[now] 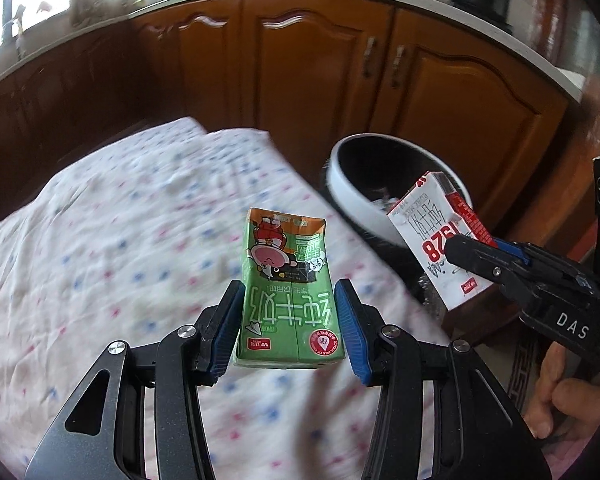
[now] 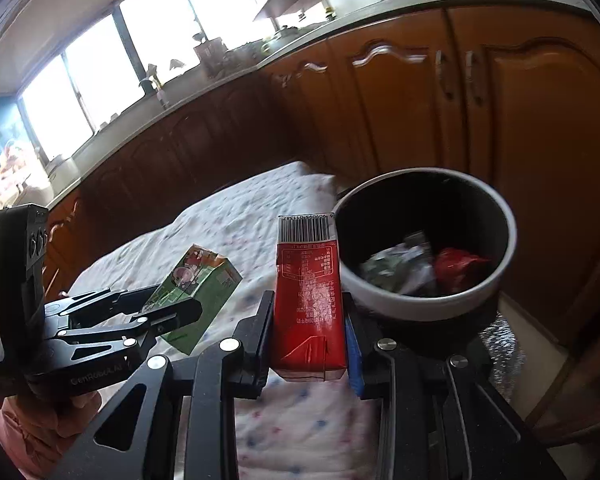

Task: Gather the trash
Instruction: 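Carry both cartons over the bin and open both tools to drop them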

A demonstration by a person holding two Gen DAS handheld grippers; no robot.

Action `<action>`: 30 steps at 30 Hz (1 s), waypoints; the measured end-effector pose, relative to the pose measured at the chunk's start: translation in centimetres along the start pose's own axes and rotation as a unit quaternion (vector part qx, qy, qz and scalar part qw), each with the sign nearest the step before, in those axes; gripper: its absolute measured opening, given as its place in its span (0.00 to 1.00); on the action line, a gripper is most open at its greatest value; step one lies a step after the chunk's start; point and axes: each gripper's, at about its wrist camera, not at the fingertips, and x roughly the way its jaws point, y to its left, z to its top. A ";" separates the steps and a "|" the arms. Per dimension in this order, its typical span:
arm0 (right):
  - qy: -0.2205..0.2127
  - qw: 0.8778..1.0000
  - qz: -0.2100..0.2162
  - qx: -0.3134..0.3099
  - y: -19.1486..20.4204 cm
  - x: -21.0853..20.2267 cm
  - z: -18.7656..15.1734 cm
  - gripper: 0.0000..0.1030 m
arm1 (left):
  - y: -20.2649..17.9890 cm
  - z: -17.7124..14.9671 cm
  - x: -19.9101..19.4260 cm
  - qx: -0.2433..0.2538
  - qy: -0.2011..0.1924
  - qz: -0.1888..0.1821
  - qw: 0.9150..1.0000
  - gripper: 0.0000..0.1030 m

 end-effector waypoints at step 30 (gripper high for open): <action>0.016 0.997 -0.067 0.030 -6.9 0.8 4.1 0.30 | -6.7 8.7 6.2 0.053 0.014 -0.025 0.998 0.44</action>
